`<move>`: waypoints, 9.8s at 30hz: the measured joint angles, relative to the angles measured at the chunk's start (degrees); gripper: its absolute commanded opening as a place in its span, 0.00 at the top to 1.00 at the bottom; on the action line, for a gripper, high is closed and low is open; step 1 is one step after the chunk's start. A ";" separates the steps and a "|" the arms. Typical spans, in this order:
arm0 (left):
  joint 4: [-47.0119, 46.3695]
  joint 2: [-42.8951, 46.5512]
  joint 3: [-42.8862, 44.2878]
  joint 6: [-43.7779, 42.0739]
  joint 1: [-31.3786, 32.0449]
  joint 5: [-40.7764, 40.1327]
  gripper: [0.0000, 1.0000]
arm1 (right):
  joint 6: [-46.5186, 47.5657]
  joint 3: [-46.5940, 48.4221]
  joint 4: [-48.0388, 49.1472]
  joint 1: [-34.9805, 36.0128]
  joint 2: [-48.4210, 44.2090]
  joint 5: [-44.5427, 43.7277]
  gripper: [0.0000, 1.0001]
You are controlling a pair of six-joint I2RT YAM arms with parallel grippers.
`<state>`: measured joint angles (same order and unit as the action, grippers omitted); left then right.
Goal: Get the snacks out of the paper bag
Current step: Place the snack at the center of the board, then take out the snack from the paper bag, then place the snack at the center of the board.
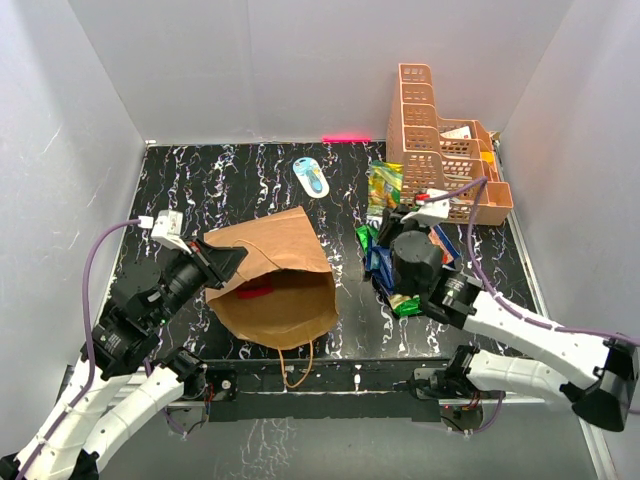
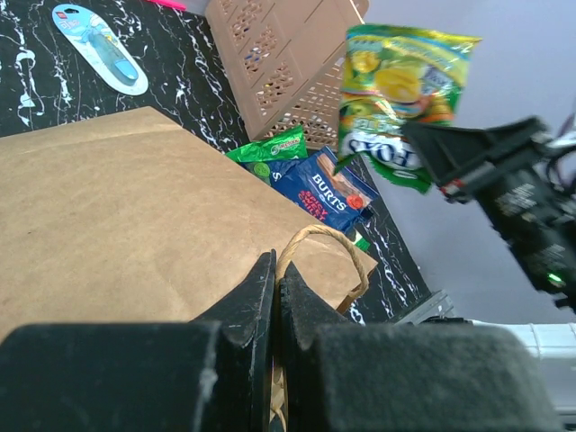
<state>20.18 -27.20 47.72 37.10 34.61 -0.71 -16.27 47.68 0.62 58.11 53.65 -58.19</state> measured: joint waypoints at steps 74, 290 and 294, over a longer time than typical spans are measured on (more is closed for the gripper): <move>-0.50 -0.63 0.63 -0.28 0.00 1.64 1.00 | -52.50 -26.45 -27.52 -30.05 -29.18 30.91 0.27; 5.38 -2.64 2.12 0.50 0.00 -3.37 1.00 | 26.32 -8.72 -17.46 -21.86 16.63 30.05 0.32; 5.33 -2.67 2.12 0.61 0.00 -3.37 1.00 | 26.25 -8.13 -20.63 -21.77 11.39 34.16 0.24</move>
<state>25.52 -29.87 49.84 37.71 34.61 -4.08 9.98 39.55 -20.01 36.34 65.04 -24.03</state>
